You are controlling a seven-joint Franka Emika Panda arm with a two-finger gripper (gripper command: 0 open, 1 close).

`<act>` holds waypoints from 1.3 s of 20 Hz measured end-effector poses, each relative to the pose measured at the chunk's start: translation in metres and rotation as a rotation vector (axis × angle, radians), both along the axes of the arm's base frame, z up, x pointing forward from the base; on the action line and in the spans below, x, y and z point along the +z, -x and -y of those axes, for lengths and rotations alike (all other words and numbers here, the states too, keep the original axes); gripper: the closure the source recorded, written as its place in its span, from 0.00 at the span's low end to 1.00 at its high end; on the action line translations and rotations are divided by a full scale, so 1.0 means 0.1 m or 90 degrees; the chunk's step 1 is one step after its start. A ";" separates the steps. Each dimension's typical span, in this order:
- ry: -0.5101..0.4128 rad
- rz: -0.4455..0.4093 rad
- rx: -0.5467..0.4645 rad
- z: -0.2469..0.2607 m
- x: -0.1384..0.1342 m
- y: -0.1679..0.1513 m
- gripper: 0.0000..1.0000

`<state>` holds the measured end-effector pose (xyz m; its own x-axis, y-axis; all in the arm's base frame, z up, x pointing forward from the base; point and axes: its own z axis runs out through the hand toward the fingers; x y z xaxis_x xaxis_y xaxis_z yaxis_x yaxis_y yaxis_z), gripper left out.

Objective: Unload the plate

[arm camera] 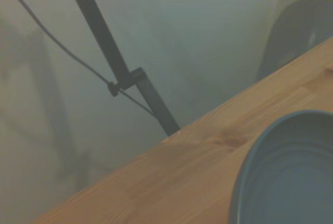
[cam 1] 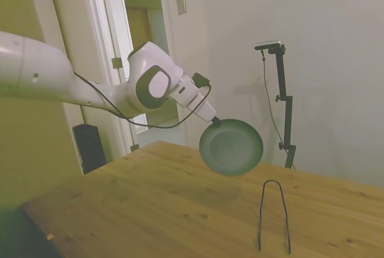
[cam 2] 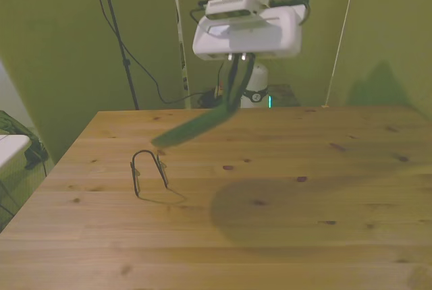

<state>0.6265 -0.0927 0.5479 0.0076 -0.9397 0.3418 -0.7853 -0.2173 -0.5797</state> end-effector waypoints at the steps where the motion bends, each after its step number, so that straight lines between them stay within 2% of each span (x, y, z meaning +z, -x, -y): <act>1: 0.001 -0.005 -0.003 -0.07 -0.11 -0.13 1.00; 4: 0.007 -0.021 -0.018 -0.22 -0.49 -0.49 1.00; 8: 0.020 -0.058 -0.050 -0.15 -1.13 -0.89 1.00; 10: 0.015 -0.066 -0.063 -0.11 -1.33 -1.03 1.00; 18: 0.014 -0.082 -0.101 0.14 -1.63 -1.22 1.00; 22: 0.019 -0.083 -0.101 0.20 -1.64 -1.25 1.00; 23: 0.019 -0.084 -0.098 0.20 -1.63 -1.25 0.00; 26: 0.016 -0.083 -0.092 0.21 -1.60 -1.25 0.00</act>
<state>0.7516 -0.1133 0.3876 -0.0815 -0.9253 0.3703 -0.8776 -0.1094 -0.4668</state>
